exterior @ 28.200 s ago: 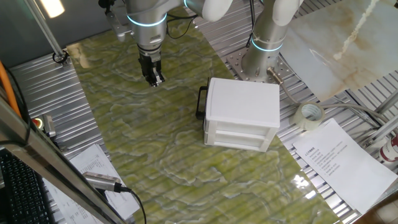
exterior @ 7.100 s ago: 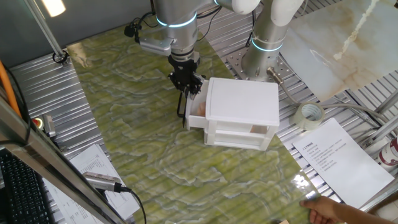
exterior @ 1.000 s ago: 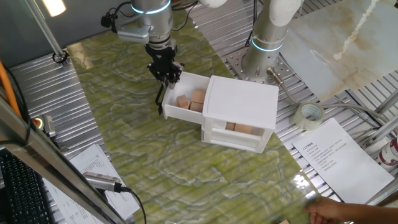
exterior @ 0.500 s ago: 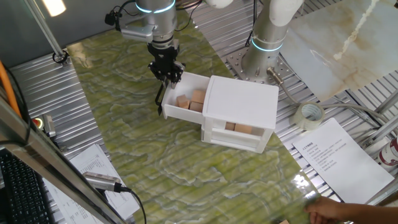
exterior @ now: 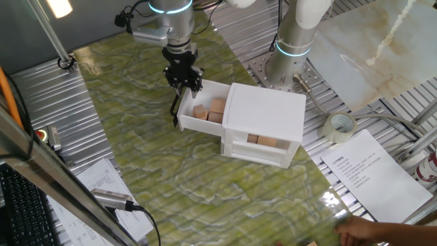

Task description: Take something out of a drawer

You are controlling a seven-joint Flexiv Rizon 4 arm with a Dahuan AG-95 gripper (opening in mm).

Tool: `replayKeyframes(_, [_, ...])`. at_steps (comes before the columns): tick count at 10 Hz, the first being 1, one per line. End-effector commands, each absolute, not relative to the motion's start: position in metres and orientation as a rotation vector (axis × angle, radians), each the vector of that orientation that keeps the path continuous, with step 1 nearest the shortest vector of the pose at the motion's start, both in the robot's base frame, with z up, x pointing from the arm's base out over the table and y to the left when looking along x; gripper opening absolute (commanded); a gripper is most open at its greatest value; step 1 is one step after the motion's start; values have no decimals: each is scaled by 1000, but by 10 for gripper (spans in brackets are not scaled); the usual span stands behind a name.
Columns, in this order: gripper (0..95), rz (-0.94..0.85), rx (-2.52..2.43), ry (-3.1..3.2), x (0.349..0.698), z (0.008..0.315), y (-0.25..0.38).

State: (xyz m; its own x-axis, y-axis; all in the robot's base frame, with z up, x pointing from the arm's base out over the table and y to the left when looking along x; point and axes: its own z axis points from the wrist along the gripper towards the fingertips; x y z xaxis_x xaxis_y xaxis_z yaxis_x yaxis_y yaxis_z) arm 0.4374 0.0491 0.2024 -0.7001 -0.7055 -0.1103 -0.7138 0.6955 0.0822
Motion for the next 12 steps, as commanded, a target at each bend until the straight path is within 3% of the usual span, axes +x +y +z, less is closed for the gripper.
replayKeyframes(1, [380,179,-1184,2830,432,208,56])
replayKeyframes(12, [380,112,-1378,2660,421,222,90])
